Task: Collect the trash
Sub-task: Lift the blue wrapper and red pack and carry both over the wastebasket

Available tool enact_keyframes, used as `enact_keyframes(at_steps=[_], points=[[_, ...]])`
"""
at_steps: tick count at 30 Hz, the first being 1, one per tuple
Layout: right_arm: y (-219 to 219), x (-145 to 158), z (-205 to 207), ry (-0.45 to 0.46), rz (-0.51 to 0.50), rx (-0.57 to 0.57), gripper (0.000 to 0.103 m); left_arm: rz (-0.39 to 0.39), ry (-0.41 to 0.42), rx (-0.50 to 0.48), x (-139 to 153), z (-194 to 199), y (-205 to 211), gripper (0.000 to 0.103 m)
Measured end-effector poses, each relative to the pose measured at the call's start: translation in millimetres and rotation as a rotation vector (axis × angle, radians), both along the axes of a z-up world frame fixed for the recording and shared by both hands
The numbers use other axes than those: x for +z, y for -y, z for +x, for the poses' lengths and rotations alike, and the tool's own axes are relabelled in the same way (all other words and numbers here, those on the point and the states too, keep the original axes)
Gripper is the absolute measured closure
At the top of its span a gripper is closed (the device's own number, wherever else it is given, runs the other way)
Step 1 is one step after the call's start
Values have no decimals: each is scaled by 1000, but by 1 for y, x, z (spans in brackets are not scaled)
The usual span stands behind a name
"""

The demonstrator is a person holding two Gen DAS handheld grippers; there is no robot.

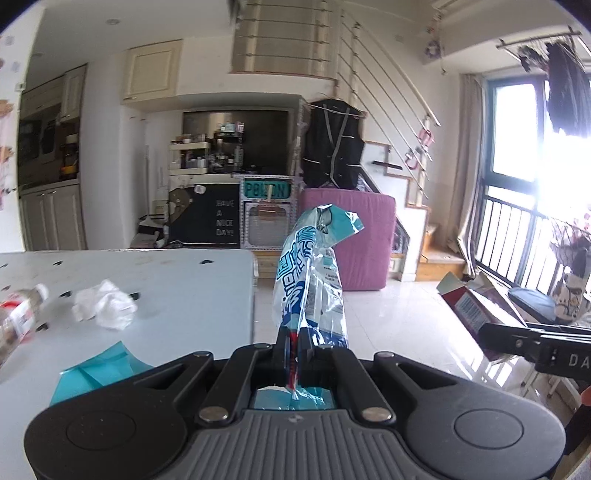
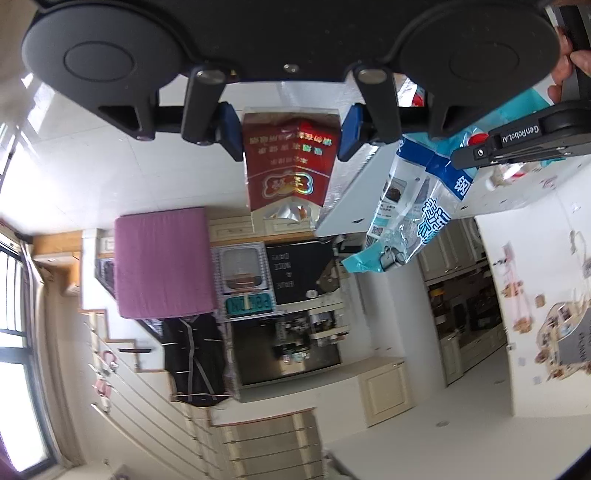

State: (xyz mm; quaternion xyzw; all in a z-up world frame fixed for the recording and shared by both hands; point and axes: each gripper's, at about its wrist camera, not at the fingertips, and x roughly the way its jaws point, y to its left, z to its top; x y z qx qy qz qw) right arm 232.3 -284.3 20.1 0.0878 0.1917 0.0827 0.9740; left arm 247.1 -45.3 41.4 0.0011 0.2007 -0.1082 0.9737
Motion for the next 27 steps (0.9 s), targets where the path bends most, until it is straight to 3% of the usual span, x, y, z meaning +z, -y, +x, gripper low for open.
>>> enact_keyframes(at_steps=[6, 10, 22, 27], points=[[38, -15, 3, -18, 21, -97, 48, 4, -48, -74, -6, 30, 32, 101], [63, -28, 8, -46, 47, -159, 48, 33, -136, -156, -21, 55, 57, 101], [88, -62, 34, -152, 59, -214, 48, 296, -483, -345, -127, 124, 108, 101], [88, -72, 46, -200, 40, -199, 48, 452, -585, -421, -172, 144, 121, 100]])
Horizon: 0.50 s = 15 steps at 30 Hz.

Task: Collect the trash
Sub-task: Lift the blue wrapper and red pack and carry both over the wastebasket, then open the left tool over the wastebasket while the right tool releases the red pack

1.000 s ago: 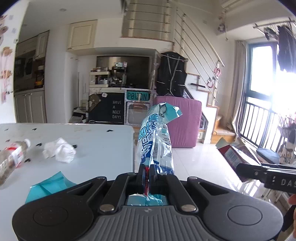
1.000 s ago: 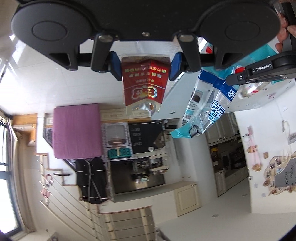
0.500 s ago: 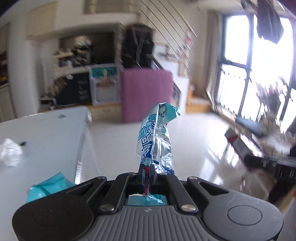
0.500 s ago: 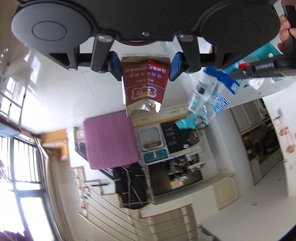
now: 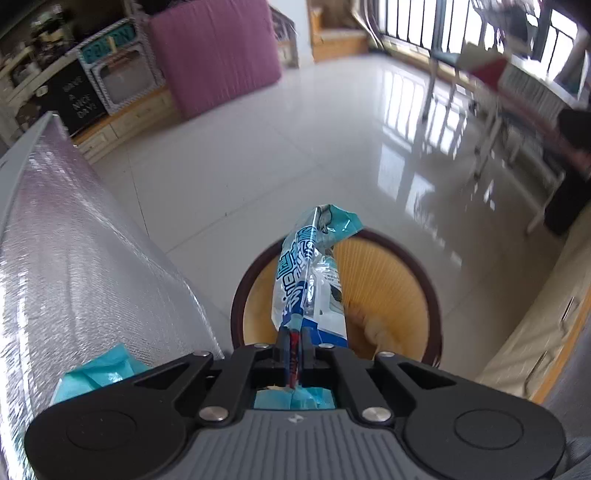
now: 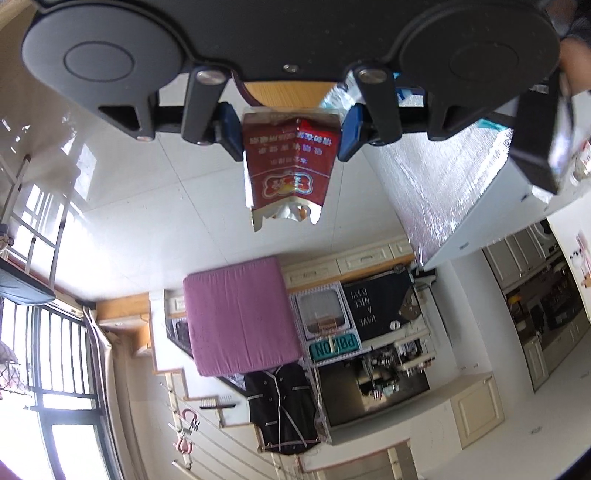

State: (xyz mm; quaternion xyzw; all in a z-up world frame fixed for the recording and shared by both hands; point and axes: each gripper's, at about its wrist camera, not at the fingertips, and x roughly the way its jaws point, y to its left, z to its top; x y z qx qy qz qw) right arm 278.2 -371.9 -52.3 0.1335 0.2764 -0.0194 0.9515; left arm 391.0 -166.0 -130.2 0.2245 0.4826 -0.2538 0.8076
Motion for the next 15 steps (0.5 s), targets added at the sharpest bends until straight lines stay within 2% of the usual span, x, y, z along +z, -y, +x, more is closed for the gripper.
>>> enact_keyframes(at_steps=[7, 13, 15], points=[[-6, -19, 18, -96, -24, 28, 48, 138, -57, -120, -44, 32, 33, 100], [-5, -34, 29, -169, -31, 30, 48, 198, -205, -241, -94, 37, 62, 99], [-4, -34, 30, -171, -29, 31, 48, 225, -191, -256, -108, 44, 69, 98]])
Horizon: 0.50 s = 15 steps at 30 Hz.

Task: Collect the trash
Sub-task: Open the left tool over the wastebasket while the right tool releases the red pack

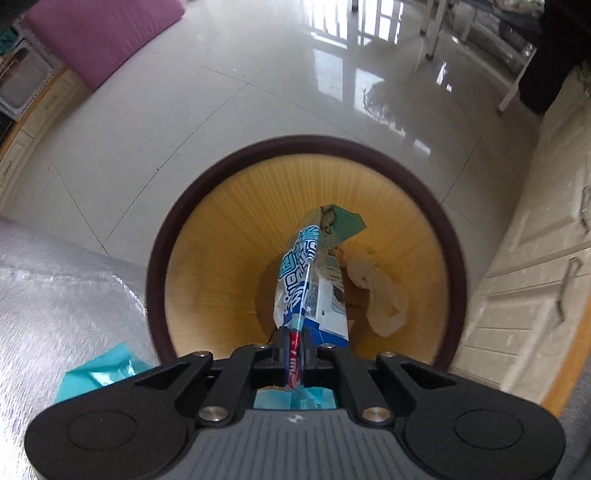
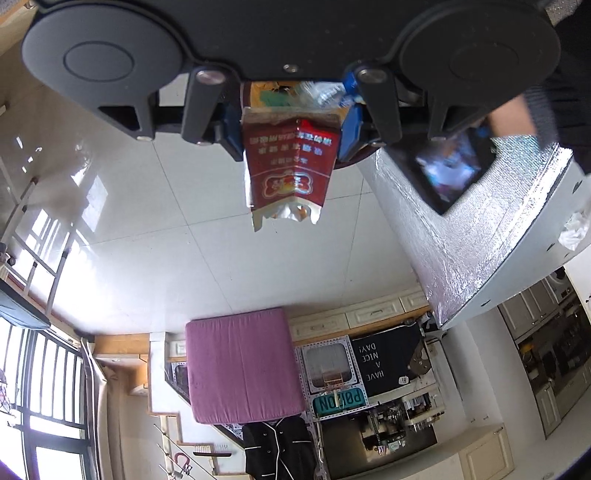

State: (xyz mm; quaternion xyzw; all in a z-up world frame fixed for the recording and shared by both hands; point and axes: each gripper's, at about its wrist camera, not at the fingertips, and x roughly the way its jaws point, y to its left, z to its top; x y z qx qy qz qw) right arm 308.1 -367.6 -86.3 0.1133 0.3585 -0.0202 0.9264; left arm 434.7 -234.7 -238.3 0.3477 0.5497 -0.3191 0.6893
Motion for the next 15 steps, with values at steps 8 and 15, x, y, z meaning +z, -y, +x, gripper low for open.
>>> enact_keyframes(at_steps=[8, 15], points=[[-5, -19, 15, -83, 3, 46, 48, 76, 234, -59, -30, 28, 10, 97], [-21, -68, 41, -292, -11, 128, 48, 69, 223, 5, -36, 44, 6, 96]])
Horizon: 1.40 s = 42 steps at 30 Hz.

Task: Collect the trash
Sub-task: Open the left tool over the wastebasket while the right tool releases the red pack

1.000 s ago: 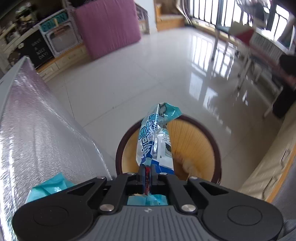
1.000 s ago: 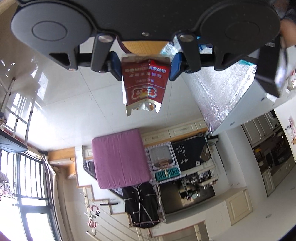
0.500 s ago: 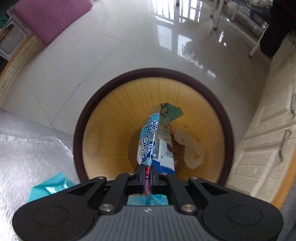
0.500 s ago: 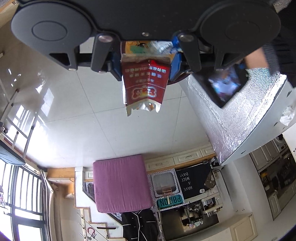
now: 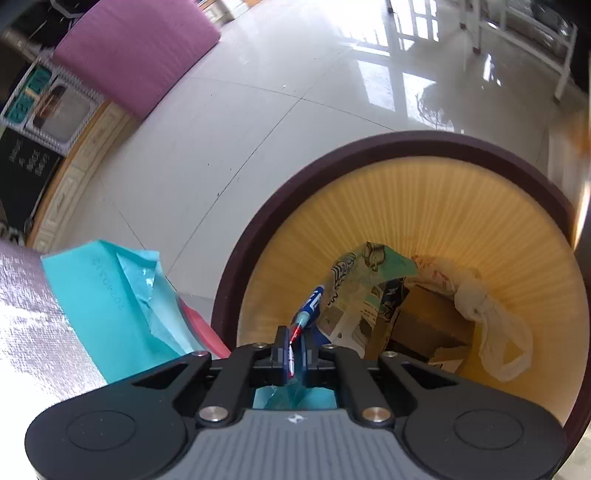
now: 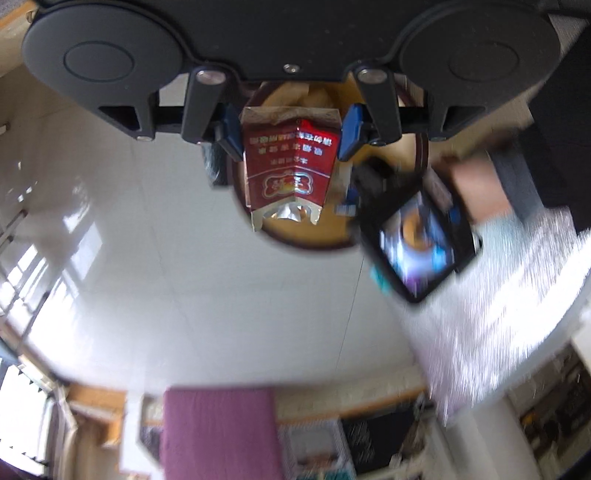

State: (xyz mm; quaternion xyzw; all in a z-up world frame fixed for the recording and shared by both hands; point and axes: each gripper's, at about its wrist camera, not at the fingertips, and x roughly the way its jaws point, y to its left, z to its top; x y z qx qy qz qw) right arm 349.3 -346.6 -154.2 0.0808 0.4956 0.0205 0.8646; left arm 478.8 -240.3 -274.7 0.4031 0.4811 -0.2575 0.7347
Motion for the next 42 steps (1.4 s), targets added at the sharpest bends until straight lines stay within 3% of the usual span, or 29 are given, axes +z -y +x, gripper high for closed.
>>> enact_keyframes(at_steps=[2, 7, 8, 9, 10, 17, 19, 20, 21, 22, 23, 26, 28, 32, 35, 37, 38, 39, 42], points=[[-10, -17, 8, -55, 5, 53, 48, -29, -20, 25, 5, 1, -3, 96], [-28, -44, 22, -86, 71, 131, 46, -71, -63, 75, 0, 10, -11, 96], [-27, -50, 23, -88, 95, 117, 40, -69, -64, 75, -1, 11, -11, 96], [-25, -55, 22, -105, 113, 108, 25, -67, -63, 73, -2, 11, -10, 96], [-24, -60, 21, -122, 113, 110, 21, -67, -64, 71, -3, 11, -10, 96], [-30, -61, 19, -148, 62, 95, 22, -84, -71, 23, -11, 7, -5, 96], [-33, -60, 21, -153, 56, 98, 22, -71, -72, 8, -16, 6, -3, 91], [-34, -61, 21, -154, 55, 101, 22, -70, -77, 5, -17, 5, -4, 81], [-34, -61, 21, -155, 54, 104, 23, -71, -87, 9, -18, 6, -4, 59], [-36, -59, 26, -155, 55, 106, 23, -70, -94, 21, -18, 7, -4, 46], [-36, -59, 27, -154, 59, 105, 23, -75, -91, 37, -17, 8, -5, 26], [-26, -58, 26, -150, 69, 98, 23, -127, -99, 57, -7, 8, -7, 20], [-18, -53, 23, -141, 78, 95, 23, -154, -116, 99, -2, 9, -9, 11], [-14, -54, 18, -133, 70, 95, 7, -214, -142, 142, 10, 6, -15, 2], [-14, -54, 16, -124, 56, 95, 7, -243, -154, 179, 18, 4, -20, 6], [-13, -53, 15, -118, 54, 89, 7, -253, -197, 231, 21, 6, -23, 45], [-13, -52, 15, -115, 53, 85, 7, -247, -229, 280, 18, 9, -26, 72], [-12, -50, 15, -111, 53, 83, 7, -238, -255, 321, 14, 10, -29, 89], [-12, -46, 15, -100, 59, 80, 7, -178, -271, 308, -1, 7, -29, 90]])
